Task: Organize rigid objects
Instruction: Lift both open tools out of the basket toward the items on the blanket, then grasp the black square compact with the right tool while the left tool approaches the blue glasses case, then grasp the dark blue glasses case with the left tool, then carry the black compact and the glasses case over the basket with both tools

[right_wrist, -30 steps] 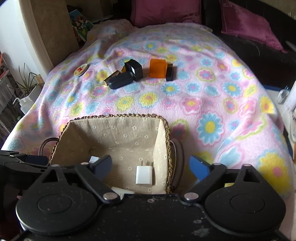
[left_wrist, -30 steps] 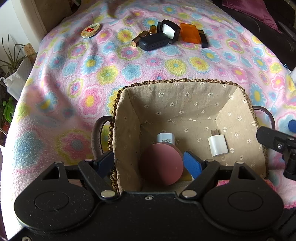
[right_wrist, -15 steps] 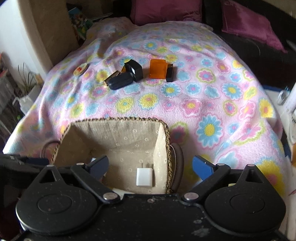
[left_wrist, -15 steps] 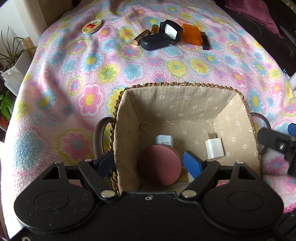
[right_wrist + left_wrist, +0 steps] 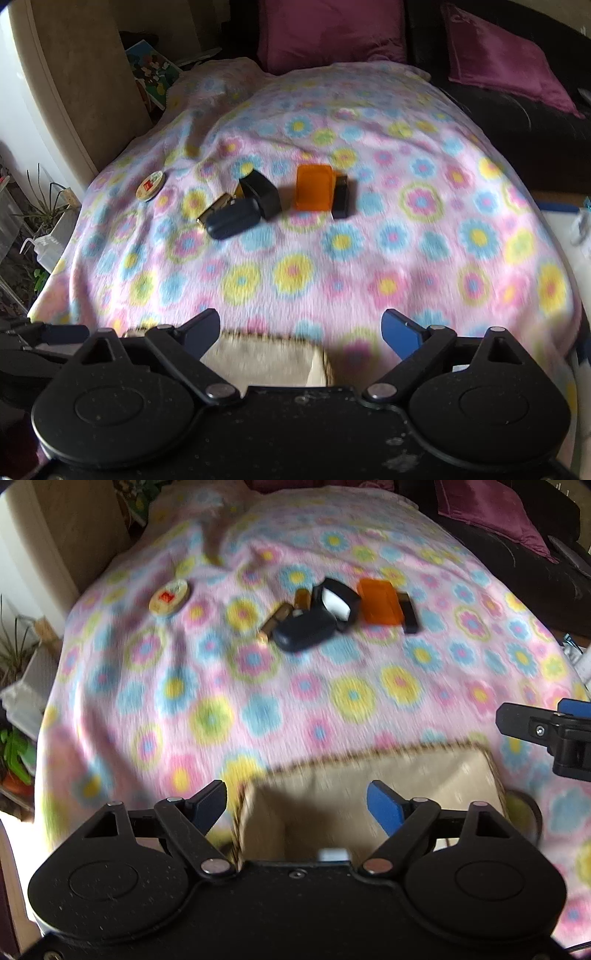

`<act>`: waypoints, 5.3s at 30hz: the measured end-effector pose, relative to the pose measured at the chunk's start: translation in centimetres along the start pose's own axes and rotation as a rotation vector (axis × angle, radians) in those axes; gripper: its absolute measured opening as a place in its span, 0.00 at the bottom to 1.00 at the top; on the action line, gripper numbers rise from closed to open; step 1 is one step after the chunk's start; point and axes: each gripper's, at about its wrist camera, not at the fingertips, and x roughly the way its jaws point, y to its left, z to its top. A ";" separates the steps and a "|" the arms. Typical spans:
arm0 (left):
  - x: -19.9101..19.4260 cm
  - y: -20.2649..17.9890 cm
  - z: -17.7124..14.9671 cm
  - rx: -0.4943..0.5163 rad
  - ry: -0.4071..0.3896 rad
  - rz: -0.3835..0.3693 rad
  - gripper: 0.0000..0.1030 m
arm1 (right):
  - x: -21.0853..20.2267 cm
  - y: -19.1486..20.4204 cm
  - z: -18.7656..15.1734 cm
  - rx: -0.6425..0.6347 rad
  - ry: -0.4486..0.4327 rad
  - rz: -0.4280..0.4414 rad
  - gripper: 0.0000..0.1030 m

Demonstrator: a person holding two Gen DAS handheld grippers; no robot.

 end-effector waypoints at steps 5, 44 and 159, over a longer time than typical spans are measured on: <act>2.8 1.0 3.6 0.016 -0.026 0.018 0.81 | 3.3 0.2 3.0 -0.037 -0.005 -0.025 0.90; 13.5 9.8 5.4 -0.216 0.030 0.027 0.84 | 21.2 7.8 12.6 -0.119 0.263 0.117 0.28; 11.7 1.0 12.7 -0.075 0.033 -0.033 0.83 | 16.9 -6.2 7.1 0.079 0.099 -0.061 0.64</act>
